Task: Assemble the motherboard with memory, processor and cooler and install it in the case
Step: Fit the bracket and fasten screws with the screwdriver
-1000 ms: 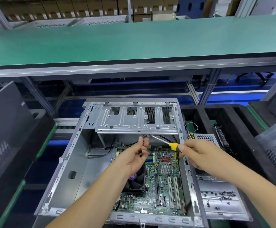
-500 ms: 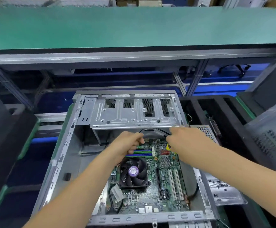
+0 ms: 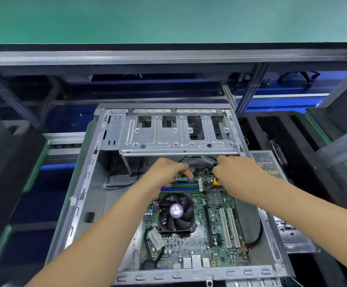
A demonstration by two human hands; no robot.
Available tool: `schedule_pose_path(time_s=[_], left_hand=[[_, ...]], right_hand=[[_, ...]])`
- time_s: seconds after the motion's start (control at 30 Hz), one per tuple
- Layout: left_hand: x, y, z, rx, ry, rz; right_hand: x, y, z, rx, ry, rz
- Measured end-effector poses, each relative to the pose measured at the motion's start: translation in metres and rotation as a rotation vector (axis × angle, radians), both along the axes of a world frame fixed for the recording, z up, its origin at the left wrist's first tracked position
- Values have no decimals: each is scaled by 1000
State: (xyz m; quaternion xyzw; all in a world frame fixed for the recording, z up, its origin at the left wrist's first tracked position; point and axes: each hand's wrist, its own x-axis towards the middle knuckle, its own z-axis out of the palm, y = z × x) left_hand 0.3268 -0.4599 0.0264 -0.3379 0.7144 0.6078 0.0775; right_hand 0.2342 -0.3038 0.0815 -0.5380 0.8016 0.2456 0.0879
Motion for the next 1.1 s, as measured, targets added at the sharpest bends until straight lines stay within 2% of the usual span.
schedule_pose_path(time_s=[0.77,0.93,1.03,1.1], left_hand=[[0,0,-2,12,9,-30],[-2,10,-9,-53,163,-208],[-13,30,-11,-199,170,-389],[-20,38,-12,-296,191,-416]], right_hand=[[1,-1,-2,9,40,21],[-3,-2,-6,0,49,38],[-8,-6,-8,-54,13,27],[-11,-6,-6,-77,-82,-18]])
